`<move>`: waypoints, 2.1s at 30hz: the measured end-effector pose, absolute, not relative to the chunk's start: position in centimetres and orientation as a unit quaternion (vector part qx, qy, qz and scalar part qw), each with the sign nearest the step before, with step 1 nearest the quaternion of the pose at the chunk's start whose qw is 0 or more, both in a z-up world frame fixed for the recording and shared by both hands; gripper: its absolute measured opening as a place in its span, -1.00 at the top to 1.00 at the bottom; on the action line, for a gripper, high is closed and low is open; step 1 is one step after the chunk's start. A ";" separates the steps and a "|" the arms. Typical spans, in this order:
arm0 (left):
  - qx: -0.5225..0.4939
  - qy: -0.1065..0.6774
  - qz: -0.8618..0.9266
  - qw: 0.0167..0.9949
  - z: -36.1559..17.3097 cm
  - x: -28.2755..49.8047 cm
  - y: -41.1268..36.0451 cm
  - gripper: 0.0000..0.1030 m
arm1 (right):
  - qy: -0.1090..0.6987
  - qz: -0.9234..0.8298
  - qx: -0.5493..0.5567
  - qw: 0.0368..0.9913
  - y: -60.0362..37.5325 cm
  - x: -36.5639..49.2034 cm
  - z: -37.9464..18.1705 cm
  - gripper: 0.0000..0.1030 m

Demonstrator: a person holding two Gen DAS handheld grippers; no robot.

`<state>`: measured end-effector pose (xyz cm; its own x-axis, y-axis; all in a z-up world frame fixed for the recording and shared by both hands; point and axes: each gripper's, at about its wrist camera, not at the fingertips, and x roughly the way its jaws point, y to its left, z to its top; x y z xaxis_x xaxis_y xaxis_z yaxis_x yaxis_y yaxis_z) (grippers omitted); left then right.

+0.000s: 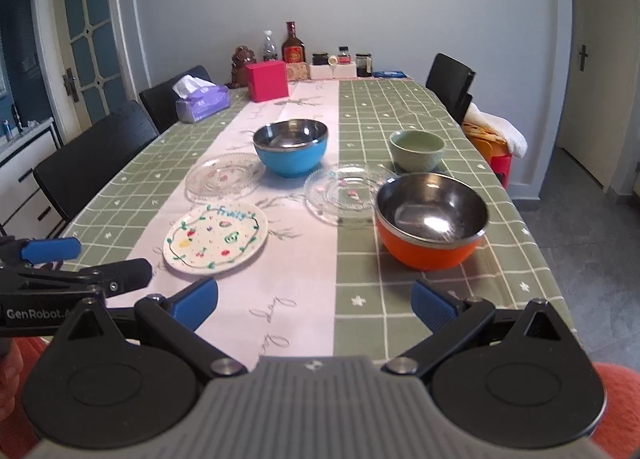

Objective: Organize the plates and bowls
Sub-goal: 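Reach the left tool to the white Fruity plate rim and grasp it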

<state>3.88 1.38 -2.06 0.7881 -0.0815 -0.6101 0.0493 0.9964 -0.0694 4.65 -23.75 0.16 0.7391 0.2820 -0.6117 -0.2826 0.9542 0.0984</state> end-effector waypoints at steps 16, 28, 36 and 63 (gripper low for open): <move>-0.067 0.386 -0.070 0.917 -3.6 14.3 6.2 -0.16 | 0.365 0.257 0.021 0.895 -18.7 15.2 -3.1 -0.33; -0.142 0.455 -0.029 0.878 -8.0 19.9 11.6 0.56 | 0.495 0.246 0.085 0.829 -17.2 24.7 -7.9 0.34; -0.186 0.462 -0.025 0.867 -9.4 20.5 13.3 0.56 | 0.523 0.251 0.111 0.807 -16.9 26.0 -9.5 0.44; -0.191 0.468 -0.022 0.863 -9.4 19.6 12.3 0.72 | 0.514 0.239 0.141 0.812 -18.0 25.5 -8.8 0.85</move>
